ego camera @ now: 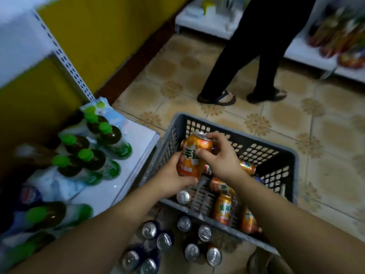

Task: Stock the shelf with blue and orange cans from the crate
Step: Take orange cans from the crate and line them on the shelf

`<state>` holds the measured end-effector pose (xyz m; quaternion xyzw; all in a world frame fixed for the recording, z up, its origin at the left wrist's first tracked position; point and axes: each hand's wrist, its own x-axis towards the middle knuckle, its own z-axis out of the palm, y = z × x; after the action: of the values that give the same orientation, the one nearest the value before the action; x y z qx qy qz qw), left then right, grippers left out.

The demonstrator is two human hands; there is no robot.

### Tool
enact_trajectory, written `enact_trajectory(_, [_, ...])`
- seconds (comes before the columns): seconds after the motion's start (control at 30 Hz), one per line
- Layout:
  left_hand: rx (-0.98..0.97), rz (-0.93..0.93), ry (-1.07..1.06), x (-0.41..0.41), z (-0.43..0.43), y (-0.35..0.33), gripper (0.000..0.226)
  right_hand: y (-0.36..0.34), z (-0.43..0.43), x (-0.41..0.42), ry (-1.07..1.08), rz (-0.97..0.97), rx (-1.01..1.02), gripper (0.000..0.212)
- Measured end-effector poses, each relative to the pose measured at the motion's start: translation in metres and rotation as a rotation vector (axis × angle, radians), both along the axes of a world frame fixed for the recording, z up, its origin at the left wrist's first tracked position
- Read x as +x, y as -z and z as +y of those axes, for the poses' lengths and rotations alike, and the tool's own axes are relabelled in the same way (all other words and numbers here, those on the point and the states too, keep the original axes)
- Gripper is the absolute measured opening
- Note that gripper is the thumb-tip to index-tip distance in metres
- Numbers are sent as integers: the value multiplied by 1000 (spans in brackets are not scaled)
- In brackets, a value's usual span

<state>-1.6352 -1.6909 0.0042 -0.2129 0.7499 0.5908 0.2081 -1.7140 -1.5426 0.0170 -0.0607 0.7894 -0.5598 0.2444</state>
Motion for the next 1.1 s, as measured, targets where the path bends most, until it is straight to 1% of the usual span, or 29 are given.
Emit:
enact_trajectory(0.1, [-17, 158, -128, 25, -19, -70, 69, -80, -26, 17, -49, 132, -110, 40])
enact_trajectory(0.17, [-31, 255, -202, 46, -33, -115, 75, -129, -44, 34, -84, 253, -181, 39])
enact_trajectory(0.23, [-63, 329, -263, 72, -47, -160, 76, -179, -62, 56, -130, 330, -259, 40])
enact_trajectory(0.37, [-205, 464, -390, 146, -75, -247, 86, -269, -98, 114, -257, 455, -338, 39])
enact_trajectory(0.43, [-266, 541, -442, 187, -89, -281, 85, -303, -120, 145, -329, 526, -375, 41])
enact_trajectory(0.53, [-407, 571, -495, 255, -109, -320, 85, -341, -152, 197, -459, 608, -405, 39])
enact_trajectory(0.6, [-588, 524, -510, 303, -124, -335, 88, -355, -172, 233, -540, 634, -408, 42])
enact_trajectory(0.63, [-691, 471, -522, 327, -132, -338, 88, -359, -183, 250, -582, 638, -406, 44])
enact_trajectory(0.73, [-939, 237, -551, 395, -152, -342, 84, -361, -211, 299, -714, 636, -391, 45])
enact_trajectory(0.83, [-1109, -9, -519, 455, -169, -334, 78, -353, -236, 339, -793, 635, -390, 43])
enact_trajectory(0.87, [-1150, -90, -511, 472, -174, -331, 77, -349, -244, 350, -815, 637, -389, 43])
enact_trajectory(0.93, [-1171, -206, -503, 495, -180, -328, 76, -346, -257, 366, -849, 644, -390, 44])
enact_trajectory(1.0, [-1188, -263, -485, 504, -181, -326, 78, -345, -270, 376, -878, 667, -371, 46])
enact_trajectory(1.1, [-1181, -297, -503, 504, -182, -323, 83, -344, -285, 383, -917, 693, -357, 50])
